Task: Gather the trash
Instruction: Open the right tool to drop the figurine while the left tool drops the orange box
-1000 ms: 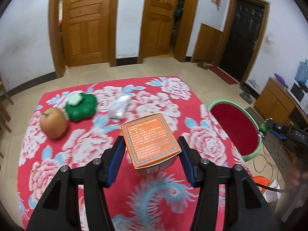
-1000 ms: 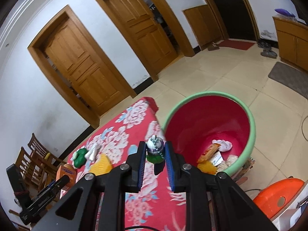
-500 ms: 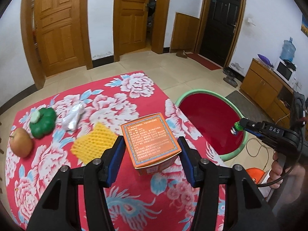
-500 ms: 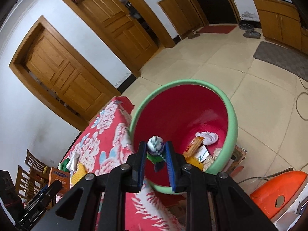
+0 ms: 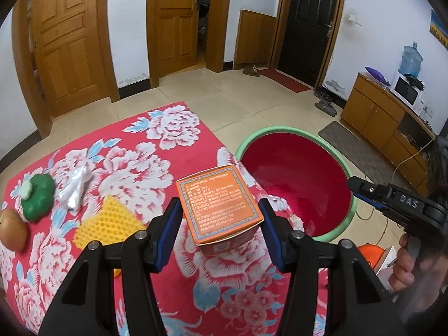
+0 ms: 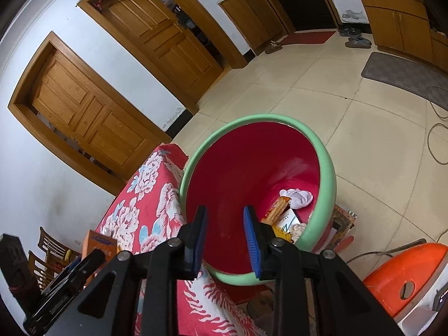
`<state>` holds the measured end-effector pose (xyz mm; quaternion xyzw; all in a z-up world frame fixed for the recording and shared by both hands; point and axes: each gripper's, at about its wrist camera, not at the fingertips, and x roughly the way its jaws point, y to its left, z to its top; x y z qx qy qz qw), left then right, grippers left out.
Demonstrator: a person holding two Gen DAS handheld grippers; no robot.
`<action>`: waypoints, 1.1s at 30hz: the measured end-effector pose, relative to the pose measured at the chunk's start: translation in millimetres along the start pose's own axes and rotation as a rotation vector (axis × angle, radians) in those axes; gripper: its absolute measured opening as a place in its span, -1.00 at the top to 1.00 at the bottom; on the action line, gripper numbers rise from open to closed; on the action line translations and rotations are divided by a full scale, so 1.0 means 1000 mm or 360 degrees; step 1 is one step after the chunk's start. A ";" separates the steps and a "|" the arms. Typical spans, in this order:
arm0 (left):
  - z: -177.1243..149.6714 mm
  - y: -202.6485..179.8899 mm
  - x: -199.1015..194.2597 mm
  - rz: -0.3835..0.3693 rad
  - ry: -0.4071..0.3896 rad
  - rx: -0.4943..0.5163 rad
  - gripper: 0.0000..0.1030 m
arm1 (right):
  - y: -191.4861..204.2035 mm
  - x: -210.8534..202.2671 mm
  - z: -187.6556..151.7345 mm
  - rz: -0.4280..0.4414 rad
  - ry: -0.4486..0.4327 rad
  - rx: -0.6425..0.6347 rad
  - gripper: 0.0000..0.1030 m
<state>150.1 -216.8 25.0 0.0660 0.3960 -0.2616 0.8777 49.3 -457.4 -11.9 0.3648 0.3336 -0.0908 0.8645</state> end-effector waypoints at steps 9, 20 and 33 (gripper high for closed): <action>0.017 -0.031 0.024 -0.0078 0.0032 0.0111 -0.08 | 0.002 -0.027 -0.005 -0.0054 -0.0125 0.0010 0.06; 0.030 -0.069 0.057 -0.0118 0.0065 0.0244 -0.13 | -0.019 -0.042 -0.004 -0.0096 -0.0180 0.0086 -0.10; 0.030 -0.055 0.055 -0.0049 0.0055 0.0202 -0.36 | -0.021 -0.040 -0.007 -0.0082 -0.0156 0.0096 -0.29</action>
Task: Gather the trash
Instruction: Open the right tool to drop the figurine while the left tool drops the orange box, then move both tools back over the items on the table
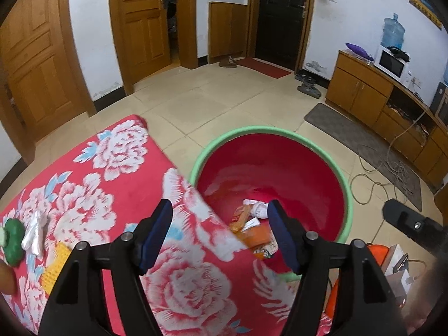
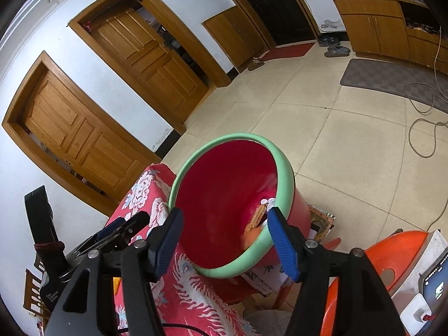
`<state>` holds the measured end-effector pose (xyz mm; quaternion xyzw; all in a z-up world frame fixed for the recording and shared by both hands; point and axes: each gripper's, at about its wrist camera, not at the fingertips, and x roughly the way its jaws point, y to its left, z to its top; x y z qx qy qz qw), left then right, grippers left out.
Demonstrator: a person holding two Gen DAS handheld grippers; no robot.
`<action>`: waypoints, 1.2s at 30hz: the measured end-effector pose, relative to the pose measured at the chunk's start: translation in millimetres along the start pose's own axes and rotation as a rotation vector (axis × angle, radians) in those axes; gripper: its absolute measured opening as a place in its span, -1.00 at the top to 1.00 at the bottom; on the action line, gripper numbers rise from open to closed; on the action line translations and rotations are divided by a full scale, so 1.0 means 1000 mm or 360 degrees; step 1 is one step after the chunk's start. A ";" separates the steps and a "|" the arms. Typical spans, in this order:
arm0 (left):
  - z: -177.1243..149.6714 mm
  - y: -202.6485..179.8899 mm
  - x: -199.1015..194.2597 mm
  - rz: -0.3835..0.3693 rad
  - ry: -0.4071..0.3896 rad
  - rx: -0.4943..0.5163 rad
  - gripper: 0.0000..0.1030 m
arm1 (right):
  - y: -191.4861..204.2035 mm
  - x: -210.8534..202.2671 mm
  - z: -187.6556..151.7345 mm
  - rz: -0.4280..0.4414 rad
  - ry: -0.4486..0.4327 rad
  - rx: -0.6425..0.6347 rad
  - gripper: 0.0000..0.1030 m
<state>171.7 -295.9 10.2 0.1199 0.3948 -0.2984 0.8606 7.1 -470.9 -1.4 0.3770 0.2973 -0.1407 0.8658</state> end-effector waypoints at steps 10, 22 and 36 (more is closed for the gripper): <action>-0.012 0.057 -0.017 0.0160 -0.0002 -0.0132 -0.36 | 0.015 0.009 -0.011 0.0049 0.0066 -0.0062 -0.39; -0.027 0.152 -0.035 0.0408 -0.0019 -0.0310 -0.36 | 0.026 0.013 -0.016 -0.0007 0.0076 -0.0074 -0.53; -0.048 0.226 -0.011 0.0672 0.0109 -0.0376 -0.36 | 0.037 0.028 -0.015 -0.0068 0.0110 -0.0108 -0.56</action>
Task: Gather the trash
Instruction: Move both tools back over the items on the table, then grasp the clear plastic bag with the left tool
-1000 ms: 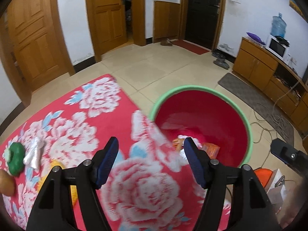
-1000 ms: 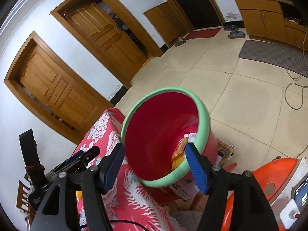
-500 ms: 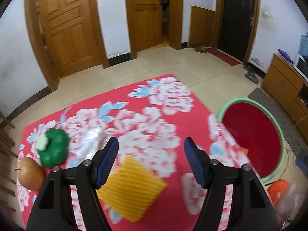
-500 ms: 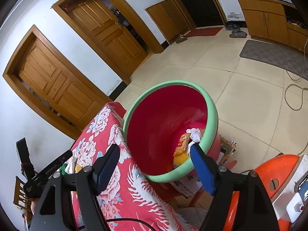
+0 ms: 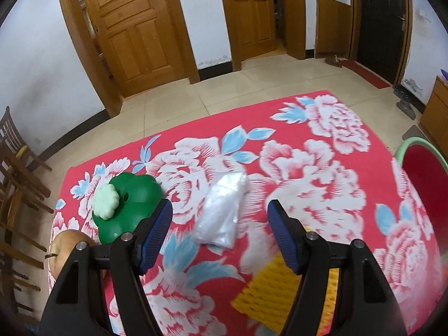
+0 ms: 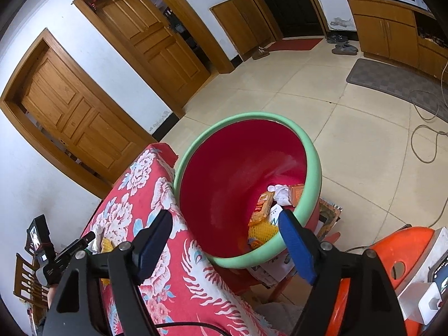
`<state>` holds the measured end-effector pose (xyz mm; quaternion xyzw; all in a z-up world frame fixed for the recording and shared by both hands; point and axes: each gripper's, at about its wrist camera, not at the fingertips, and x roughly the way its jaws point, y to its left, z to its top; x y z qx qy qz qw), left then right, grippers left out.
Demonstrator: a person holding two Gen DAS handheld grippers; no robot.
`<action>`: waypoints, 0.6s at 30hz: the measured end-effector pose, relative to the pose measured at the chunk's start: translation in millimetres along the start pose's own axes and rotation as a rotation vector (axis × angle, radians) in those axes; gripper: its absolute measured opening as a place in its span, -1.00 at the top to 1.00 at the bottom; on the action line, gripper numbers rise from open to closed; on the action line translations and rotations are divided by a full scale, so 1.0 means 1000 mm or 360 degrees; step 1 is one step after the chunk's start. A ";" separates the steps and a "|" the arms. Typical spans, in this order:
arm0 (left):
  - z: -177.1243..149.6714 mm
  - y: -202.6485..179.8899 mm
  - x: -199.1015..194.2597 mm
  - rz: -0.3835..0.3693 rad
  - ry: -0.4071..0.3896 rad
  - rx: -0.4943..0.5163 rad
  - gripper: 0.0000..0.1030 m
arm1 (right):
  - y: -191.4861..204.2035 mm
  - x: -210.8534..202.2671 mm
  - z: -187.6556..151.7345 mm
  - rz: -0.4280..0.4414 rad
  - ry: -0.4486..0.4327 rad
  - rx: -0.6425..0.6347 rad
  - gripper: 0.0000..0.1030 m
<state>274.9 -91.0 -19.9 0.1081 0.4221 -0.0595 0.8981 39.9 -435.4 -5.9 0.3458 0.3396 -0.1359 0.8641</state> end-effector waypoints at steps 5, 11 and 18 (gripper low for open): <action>0.002 0.004 0.017 0.0018 0.0028 0.0009 -0.36 | 0.002 0.005 0.003 -0.0010 0.0010 -0.0022 -0.56; 0.003 0.009 0.032 -0.0036 0.0076 -0.0023 -0.21 | 0.003 0.006 0.003 -0.0009 0.0012 -0.0027 -0.56; 0.001 0.012 0.034 -0.0163 0.0109 -0.0079 0.38 | 0.004 0.006 0.004 -0.0003 0.0018 -0.0034 -0.56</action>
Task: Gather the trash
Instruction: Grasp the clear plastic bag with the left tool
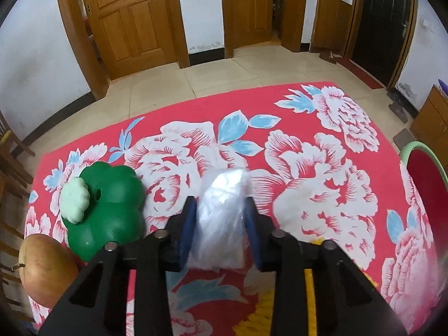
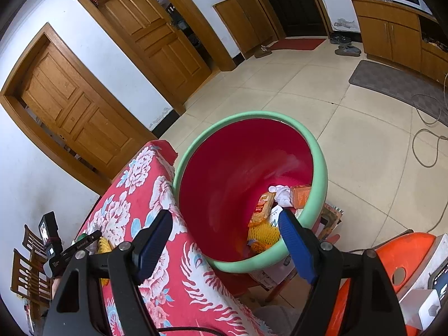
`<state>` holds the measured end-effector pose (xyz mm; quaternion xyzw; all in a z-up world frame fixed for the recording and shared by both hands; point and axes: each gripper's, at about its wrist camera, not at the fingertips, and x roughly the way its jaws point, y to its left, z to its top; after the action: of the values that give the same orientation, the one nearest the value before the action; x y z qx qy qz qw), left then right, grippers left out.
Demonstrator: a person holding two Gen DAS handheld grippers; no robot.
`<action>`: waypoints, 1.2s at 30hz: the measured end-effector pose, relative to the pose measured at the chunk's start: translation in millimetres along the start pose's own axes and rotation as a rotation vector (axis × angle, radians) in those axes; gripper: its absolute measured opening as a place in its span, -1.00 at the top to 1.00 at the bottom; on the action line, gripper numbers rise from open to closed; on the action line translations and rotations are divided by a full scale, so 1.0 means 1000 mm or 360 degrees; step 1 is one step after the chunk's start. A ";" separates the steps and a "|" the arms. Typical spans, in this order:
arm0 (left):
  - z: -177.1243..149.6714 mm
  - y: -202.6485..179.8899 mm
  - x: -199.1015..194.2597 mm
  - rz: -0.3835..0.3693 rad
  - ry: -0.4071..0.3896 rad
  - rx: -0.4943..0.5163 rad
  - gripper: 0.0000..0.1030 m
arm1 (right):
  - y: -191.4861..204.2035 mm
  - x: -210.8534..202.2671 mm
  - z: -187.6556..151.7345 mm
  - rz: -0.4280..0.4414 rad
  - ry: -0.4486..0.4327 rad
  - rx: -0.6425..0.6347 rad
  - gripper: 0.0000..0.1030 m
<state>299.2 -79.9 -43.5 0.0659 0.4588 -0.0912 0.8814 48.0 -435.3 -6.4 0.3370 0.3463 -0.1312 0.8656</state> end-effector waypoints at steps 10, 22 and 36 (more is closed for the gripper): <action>-0.017 0.010 -0.054 -0.0023 -0.0120 -0.0075 0.38 | 0.016 -0.023 -0.009 0.0070 -0.0052 -0.0066 -0.56; -0.059 0.034 -0.129 -0.0006 -0.0207 -0.0189 0.38 | 0.068 -0.079 -0.029 0.0237 -0.0137 -0.0291 -0.56; -0.109 0.078 -0.176 0.0101 -0.0260 -0.0319 0.38 | 0.155 -0.106 -0.072 0.0546 0.0018 -0.0592 -0.56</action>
<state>130.5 35.1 41.5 -0.0158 0.3900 -0.0222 0.9204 5.7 -273.0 103.9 0.2265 0.3071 0.0854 0.9204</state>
